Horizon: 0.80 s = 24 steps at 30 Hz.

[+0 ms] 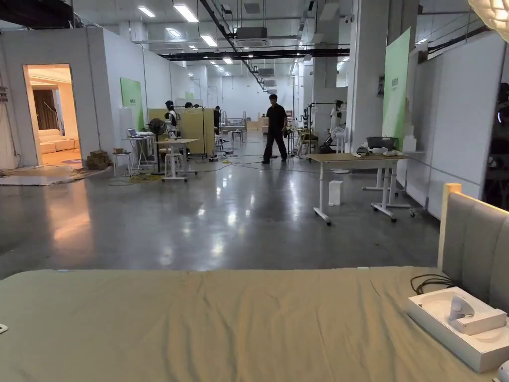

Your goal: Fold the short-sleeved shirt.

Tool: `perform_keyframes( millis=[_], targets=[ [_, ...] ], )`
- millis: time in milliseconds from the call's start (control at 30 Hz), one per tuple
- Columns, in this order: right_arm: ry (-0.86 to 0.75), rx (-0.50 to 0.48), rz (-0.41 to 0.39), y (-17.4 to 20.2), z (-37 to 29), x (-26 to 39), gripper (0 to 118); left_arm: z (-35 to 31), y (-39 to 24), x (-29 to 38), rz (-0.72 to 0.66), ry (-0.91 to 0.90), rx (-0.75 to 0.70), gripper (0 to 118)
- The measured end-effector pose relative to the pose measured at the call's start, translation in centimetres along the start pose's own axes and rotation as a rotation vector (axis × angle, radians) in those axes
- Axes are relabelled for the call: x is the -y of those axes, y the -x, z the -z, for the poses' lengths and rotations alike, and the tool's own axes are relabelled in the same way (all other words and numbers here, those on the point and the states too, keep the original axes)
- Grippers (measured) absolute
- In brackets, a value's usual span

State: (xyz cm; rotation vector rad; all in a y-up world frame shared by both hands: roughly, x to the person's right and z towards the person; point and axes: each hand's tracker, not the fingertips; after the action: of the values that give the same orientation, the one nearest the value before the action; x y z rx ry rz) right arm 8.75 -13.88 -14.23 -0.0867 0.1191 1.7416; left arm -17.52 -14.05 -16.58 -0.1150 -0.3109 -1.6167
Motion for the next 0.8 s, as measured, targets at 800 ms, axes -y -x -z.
perform_keyframes(
  millis=[800],
  targets=[
    [0.125,0.218,1.811,-5.7,-2.9,7.9,0,-1.9,7.9,7.7,-1.687,-0.251,0.016,2]
  ],
)
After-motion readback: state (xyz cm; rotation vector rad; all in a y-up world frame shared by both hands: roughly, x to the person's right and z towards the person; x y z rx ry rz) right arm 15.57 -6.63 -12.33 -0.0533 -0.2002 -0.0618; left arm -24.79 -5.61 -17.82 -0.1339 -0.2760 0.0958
